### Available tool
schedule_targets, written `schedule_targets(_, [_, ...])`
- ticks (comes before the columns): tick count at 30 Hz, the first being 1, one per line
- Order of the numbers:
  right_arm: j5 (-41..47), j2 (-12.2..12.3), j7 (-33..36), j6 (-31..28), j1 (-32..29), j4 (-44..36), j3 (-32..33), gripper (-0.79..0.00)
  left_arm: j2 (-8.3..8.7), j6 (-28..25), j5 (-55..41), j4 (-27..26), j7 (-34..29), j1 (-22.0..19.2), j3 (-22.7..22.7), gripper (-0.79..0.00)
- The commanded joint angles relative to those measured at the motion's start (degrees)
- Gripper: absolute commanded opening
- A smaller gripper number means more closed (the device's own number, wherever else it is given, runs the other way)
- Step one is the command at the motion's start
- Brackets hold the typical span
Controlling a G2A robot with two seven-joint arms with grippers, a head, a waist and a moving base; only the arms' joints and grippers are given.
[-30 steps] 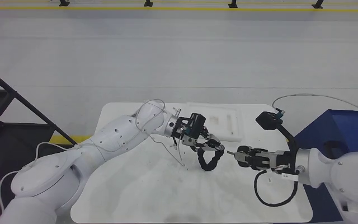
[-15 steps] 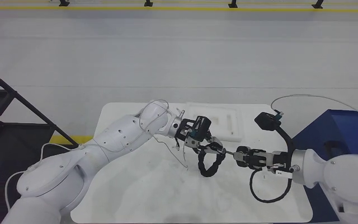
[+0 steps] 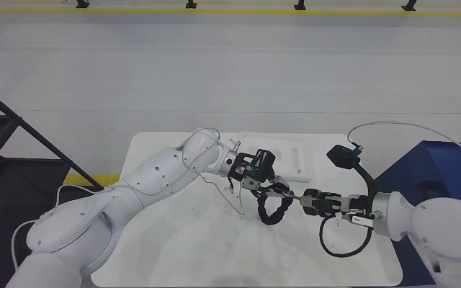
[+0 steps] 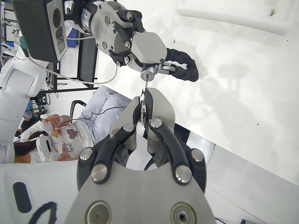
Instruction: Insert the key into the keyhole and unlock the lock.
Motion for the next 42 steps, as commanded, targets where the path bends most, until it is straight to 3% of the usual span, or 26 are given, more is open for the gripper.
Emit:
schedule_targets(1, [-0.1, 0.1, -0.1, 0.0, 0.1, 0.0, -0.1, -0.785, -0.08, 0.0, 0.2, 0.2, 0.1, 0.0, 0.2, -0.785])
schedule_targets(42, [-1.5, 1.1, -1.4, 1.4, 2.5, 1.8, -4.1, -0.785, -1.09, 0.0, 0.4, 0.6, 0.4, -2.2, 2.9, -0.785])
